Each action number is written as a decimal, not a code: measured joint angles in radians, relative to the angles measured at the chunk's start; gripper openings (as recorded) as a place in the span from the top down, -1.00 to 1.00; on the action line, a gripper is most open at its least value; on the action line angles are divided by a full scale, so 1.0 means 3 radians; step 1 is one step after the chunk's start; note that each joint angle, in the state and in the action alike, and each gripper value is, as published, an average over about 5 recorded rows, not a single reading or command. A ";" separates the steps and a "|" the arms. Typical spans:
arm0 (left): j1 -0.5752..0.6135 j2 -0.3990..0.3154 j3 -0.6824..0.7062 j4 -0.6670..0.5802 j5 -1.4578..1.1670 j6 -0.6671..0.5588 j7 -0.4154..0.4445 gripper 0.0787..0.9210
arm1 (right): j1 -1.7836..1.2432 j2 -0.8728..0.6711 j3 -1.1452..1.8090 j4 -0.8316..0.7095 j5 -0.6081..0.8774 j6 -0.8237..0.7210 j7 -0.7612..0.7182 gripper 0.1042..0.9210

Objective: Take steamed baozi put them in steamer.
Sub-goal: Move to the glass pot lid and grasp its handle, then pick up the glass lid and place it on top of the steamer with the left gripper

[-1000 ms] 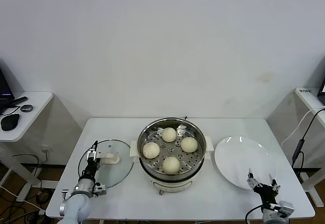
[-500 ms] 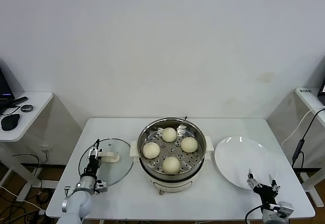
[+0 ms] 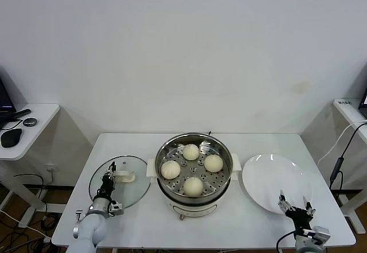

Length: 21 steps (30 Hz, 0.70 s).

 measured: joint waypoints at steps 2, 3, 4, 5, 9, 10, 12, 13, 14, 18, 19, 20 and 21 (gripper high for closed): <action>0.0004 -0.0002 0.0000 -0.0004 -0.0016 0.0018 0.0028 0.63 | 0.0001 0.0000 0.0000 -0.0001 -0.0002 0.0000 -0.0001 -0.76; 0.0010 -0.0003 -0.0001 -0.0013 -0.0030 0.0032 0.0044 0.69 | 0.0001 0.0000 0.0000 -0.0002 -0.0002 0.0001 -0.0002 -0.76; 0.0018 -0.0006 -0.0003 -0.0029 -0.0049 0.0049 0.0062 0.72 | 0.0001 -0.0001 0.0000 -0.0004 -0.0002 0.0002 -0.0003 -0.76; 0.0028 -0.0011 -0.0006 -0.0053 -0.0072 0.0073 0.0085 0.75 | 0.0001 -0.0001 0.0000 -0.0006 -0.0003 0.0002 -0.0003 -0.76; 0.0098 -0.0034 -0.0031 -0.0231 -0.0206 0.0220 0.0227 0.77 | 0.0012 -0.0003 0.0004 -0.0018 -0.0001 0.0004 -0.0005 -0.76; 0.0120 -0.0041 -0.0041 -0.0287 -0.0240 0.0264 0.0267 0.77 | 0.0017 -0.0004 0.0006 -0.0023 0.0001 0.0003 -0.0005 -0.76; 0.0164 -0.0054 -0.0056 -0.0404 -0.0291 0.0352 0.0330 0.77 | 0.0032 -0.0009 0.0013 -0.0029 0.0009 -0.0001 -0.0005 -0.76; 0.0187 -0.0060 -0.0061 -0.0463 -0.0306 0.0397 0.0353 0.77 | 0.0041 -0.0013 0.0018 -0.0031 0.0014 -0.0006 -0.0004 -0.76; 0.0211 -0.0066 -0.0064 -0.0523 -0.0315 0.0446 0.0372 0.77 | 0.0051 -0.0018 0.0022 -0.0030 0.0021 -0.0011 -0.0004 -0.76; 0.0327 -0.0103 -0.0054 -0.0778 -0.0288 0.0699 0.0444 0.77 | 0.0090 -0.0035 0.0032 -0.0016 0.0053 -0.0040 -0.0004 -0.76; 0.0359 -0.0116 -0.0051 -0.0849 -0.0260 0.0779 0.0470 0.77 | 0.0100 -0.0038 0.0031 -0.0012 0.0062 -0.0046 -0.0003 -0.76; 0.0390 -0.0131 -0.0050 -0.0922 -0.0223 0.0865 0.0499 0.77 | 0.0107 -0.0039 0.0029 -0.0008 0.0070 -0.0050 -0.0002 -0.76; 0.0419 -0.0146 -0.0051 -0.0994 -0.0180 0.0949 0.0531 0.77 | 0.0115 -0.0040 0.0026 -0.0005 0.0078 -0.0053 -0.0001 -0.76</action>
